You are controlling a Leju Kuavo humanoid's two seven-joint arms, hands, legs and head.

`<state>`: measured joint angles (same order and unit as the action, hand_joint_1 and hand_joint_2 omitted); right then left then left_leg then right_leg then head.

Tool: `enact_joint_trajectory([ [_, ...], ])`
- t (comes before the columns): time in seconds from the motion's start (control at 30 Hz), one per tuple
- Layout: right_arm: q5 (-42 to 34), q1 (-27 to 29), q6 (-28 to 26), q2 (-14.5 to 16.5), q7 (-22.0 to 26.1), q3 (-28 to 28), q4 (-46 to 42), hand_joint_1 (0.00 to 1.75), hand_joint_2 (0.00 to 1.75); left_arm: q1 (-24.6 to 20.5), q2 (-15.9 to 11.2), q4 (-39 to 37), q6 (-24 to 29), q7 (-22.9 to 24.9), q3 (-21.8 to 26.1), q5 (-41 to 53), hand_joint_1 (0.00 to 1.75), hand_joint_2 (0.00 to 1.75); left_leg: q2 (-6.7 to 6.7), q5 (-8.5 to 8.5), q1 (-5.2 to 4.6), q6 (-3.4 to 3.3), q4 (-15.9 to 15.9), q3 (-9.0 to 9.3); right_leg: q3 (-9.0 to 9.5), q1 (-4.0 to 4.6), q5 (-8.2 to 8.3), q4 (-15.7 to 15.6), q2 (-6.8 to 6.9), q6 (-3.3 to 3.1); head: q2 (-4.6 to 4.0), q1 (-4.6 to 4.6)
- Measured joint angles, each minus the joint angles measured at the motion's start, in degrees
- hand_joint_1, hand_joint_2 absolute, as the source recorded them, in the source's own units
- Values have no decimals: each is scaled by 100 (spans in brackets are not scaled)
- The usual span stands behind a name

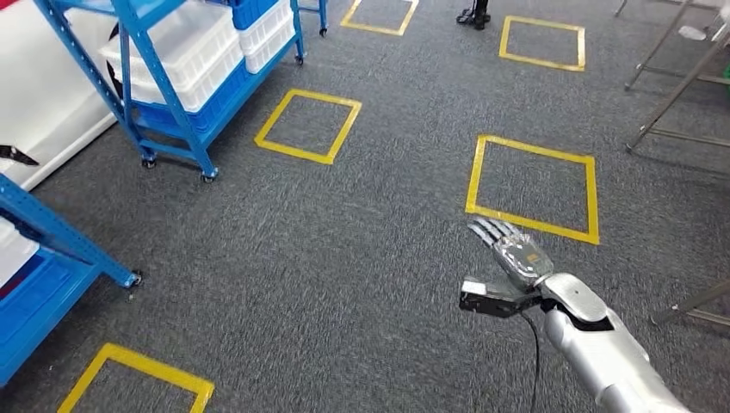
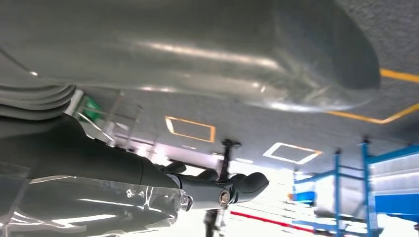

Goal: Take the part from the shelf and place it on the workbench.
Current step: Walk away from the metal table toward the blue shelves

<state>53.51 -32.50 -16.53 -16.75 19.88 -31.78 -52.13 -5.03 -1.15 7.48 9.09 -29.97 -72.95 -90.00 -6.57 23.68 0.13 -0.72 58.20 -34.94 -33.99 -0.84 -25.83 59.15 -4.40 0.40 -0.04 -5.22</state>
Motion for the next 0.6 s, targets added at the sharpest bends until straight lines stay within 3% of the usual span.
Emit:
enact_joint_trajectory([
  [0.07, 18, -40, 34, 23, -7, -17, -5, 0, 0, 6, -1, 0, 5, 2, 24, -1, 0, 0, -123, -29, 15, 81, -19, -38, 10, 7, 14, -43, 96, -29, 0, 0],
  [0.1, 20, -65, 47, 39, -5, -27, -8, 0, 0, 15, -5, 0, 5, 2, 33, -1, 0, 0, -91, -14, 11, 110, 2, -57, 24, 0, 31, -74, 166, -59, 0, 0],
  [0.17, 19, -126, 57, 68, 13, -46, -9, 0, 0, 9, -13, 0, 4, 6, 43, 1, 0, 0, 190, 181, -6, 151, 308, -200, 54, -16, 62, -137, 312, -133, 0, -2],
  [0.23, 10, -169, 53, 78, 35, -57, 7, 0, 0, -13, -14, 0, 3, 15, 48, 2, 0, 0, 509, 561, 9, 183, 1037, -528, 63, 9, 61, -148, 466, -175, 0, -4],
  [0.3, -5, -182, 45, 79, 51, -65, 36, 0, 0, -15, -15, 0, 1, 32, 53, 5, 0, 0, 600, 763, 36, 221, 1612, -788, 63, 26, 49, -146, 625, -181, 0, -4],
  [0.33, -11, -182, 34, 80, 59, -69, 49, 0, 0, -11, -16, 0, 1, 42, 54, 11, 0, 0, 617, 711, 46, 234, 1608, -772, 65, 29, 43, -144, 698, -175, 0, -4],
  [0.37, -17, -181, 12, 80, 65, -72, 59, 0, 0, -6, -20, 0, 1, 51, 54, 24, 0, 0, 649, 561, 52, 238, 1353, -626, 71, 29, 34, -140, 768, -164, 0, -4],
  [0.43, -33, -177, -52, 74, 72, -74, 72, 0, 0, -13, -28, 0, 3, 62, 54, 48, 0, 0, 852, 230, 31, 212, 514, -160, 89, 43, 4, -120, 893, -123, 0, -4],
  [0.5, -53, -174, -111, 55, 85, -73, 88, 0, 0, -27, -32, 0, 6, 74, 54, 75, 0, 0, 986, 103, -3, 143, 22, 94, 103, 69, -27, -98, 1003, -69, 0, -2],
  [0.57, -70, -171, -139, 41, 104, -72, 108, 0, 0, -34, -32, 0, 9, 97, 50, 108, 0, 0, 891, 99, -24, 72, -26, 89, 120, 74, -39, -100, 1108, -13, 0, -1],
  [0.6, -76, -173, -145, 37, 110, -72, 118, 0, 0, -35, -32, 0, 10, 114, 48, 122, 0, 0, 836, 84, -19, 41, -46, 95, 126, 57, -58, -87, 1091, 23, 0, -1],
])
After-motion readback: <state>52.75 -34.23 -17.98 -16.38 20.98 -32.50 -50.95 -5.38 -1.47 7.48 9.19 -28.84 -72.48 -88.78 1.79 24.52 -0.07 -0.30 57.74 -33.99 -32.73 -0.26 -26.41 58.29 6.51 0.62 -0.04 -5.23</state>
